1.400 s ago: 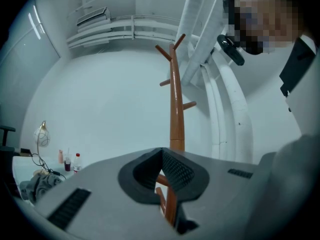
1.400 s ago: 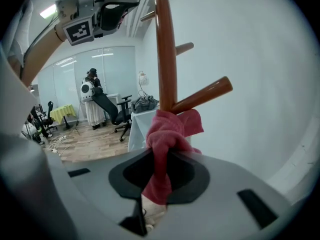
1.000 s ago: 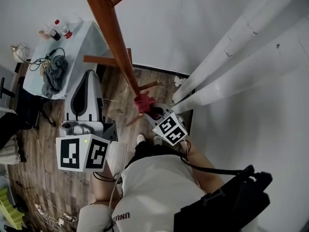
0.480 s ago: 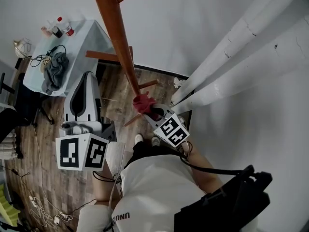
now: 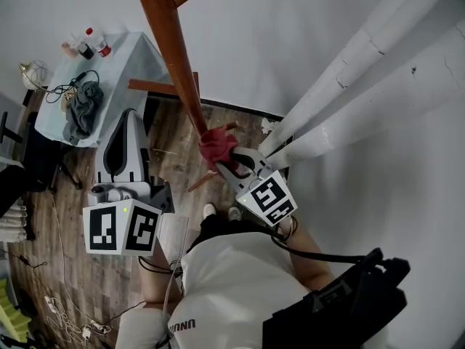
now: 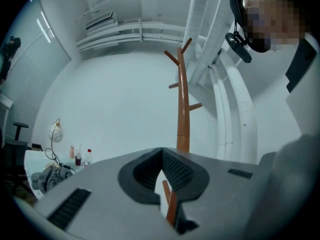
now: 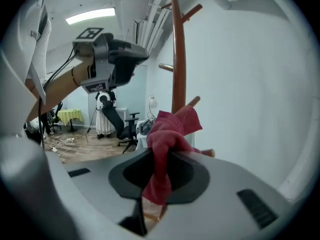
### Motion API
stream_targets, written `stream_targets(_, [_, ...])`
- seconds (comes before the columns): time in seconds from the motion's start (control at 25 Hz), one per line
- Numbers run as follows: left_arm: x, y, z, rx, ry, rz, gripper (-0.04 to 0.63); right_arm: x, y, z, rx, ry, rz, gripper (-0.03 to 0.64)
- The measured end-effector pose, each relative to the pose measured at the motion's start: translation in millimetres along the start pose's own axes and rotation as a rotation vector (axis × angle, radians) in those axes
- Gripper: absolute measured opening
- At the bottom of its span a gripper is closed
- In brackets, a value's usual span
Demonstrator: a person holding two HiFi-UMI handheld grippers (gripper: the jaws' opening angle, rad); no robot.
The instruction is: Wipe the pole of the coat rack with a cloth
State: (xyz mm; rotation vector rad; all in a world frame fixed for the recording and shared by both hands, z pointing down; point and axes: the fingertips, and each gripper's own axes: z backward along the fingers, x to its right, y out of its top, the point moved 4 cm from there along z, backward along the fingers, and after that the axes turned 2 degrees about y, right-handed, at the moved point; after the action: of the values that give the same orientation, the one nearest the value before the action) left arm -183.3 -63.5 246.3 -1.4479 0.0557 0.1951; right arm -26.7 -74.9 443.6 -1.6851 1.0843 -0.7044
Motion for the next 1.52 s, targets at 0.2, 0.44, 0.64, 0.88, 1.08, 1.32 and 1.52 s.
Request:
stream_targets(0.2, [0,-1,-2,-0.006,0.000,0.001,0.009,15,40,20,0.129,-0.065,0.021,0.071])
stream_targets(0.44, [-1,-2,3,-0.009,-0.011,0.001,0.009,24,67,43,0.244,-0.146,0.006,0.071])
stream_targets(0.64, [-2,-2,5,-0.010,-0.015,0.001,0.009,30,75,52,0.279,-0.197,-0.005,0.071])
stream_targets(0.88, [-4,-1,10,-0.011,-0.020,0.006,0.009,29,82,58,0.303,-0.241,0.001,0.069])
stream_targets(1.08, [-5,1,11,-0.005,-0.022,0.005,0.009,30,83,60,0.314,-0.258,-0.005,0.071])
stream_targets(1.32, [-6,-1,11,-0.006,-0.028,0.010,0.009,31,84,62,0.321,-0.277,-0.014,0.071])
stream_targets(1.52, [-4,-2,10,-0.013,-0.031,0.011,0.009,33,84,65,0.325,-0.283,-0.016,0.071])
